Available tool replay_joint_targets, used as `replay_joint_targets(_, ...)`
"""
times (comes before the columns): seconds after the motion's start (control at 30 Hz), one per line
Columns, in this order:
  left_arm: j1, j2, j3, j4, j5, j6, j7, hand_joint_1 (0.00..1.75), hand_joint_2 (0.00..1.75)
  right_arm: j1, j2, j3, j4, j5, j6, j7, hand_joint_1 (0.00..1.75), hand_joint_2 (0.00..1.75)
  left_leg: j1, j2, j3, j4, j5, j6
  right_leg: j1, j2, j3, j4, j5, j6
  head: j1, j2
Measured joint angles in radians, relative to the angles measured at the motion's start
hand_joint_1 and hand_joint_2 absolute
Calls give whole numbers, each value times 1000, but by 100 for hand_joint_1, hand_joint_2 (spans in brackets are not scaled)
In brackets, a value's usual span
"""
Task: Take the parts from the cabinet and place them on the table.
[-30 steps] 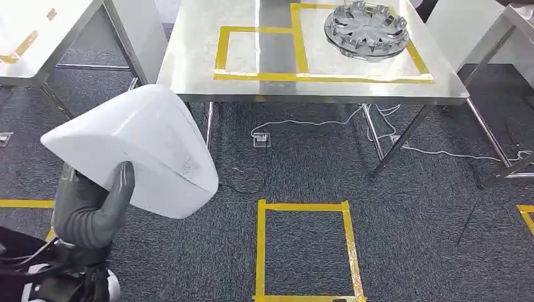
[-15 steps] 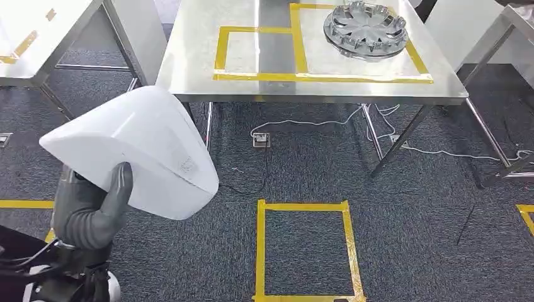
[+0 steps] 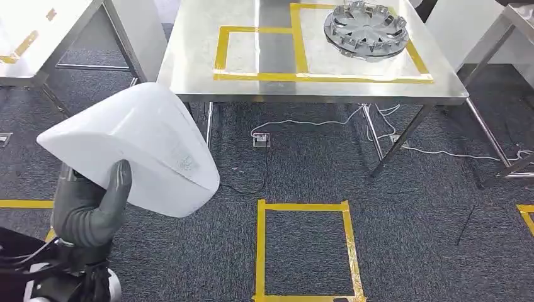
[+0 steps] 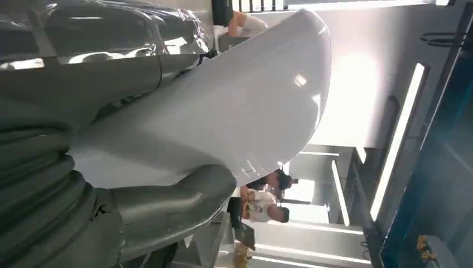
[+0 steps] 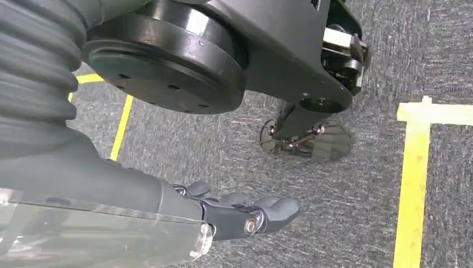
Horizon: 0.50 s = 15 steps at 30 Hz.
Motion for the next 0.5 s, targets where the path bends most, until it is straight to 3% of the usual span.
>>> replay_joint_targets(0.2, 0, 1, 6, 0, 0, -1, -2, 175, 175, 0, 2, 0, 0, 1, 0, -4, 0, 175, -7, -2, 0, 1, 0, 6, -8, 0, 0, -1, 1, 10, 0, 0)
replay_joint_targets(0.3, 0, 1, 10, -1, 0, -2, -2, 175, 175, 0, 3, 0, 0, 0, 0, -4, 0, 175, -13, -2, -1, 0, 1, 15, -13, 0, 1, -7, 3, 20, 0, 0)
replay_joint_targets(0.37, 0, 1, 13, -2, 0, -3, -2, 175, 175, 0, 3, 0, 0, 0, 0, -4, 0, 175, -3, 1, 11, -19, 10, 28, -13, -2, 2, -1, -5, 28, 0, 0)
replay_joint_targets(0.4, -1, 1, 14, -3, 0, -3, -2, 175, 175, 0, 3, 0, 0, 0, 0, -4, 0, 175, -3, 3, 17, -24, 10, 32, -11, -8, -10, 33, -27, 29, 2, 0)
replay_joint_targets(0.47, -1, 2, 14, -3, 0, -3, -2, 175, 175, 0, 3, 0, 0, 0, 0, -4, 0, 175, -4, 6, 22, -25, 7, 36, -12, -14, -91, 198, -102, 30, 6, 0)
replay_joint_targets(0.5, 0, 2, 14, -2, 0, -3, -2, 175, 175, 0, 4, 0, 0, 0, 0, -4, 0, 175, -6, 6, 25, -25, 5, 38, -12, -14, -132, 273, -125, 30, 7, 0)
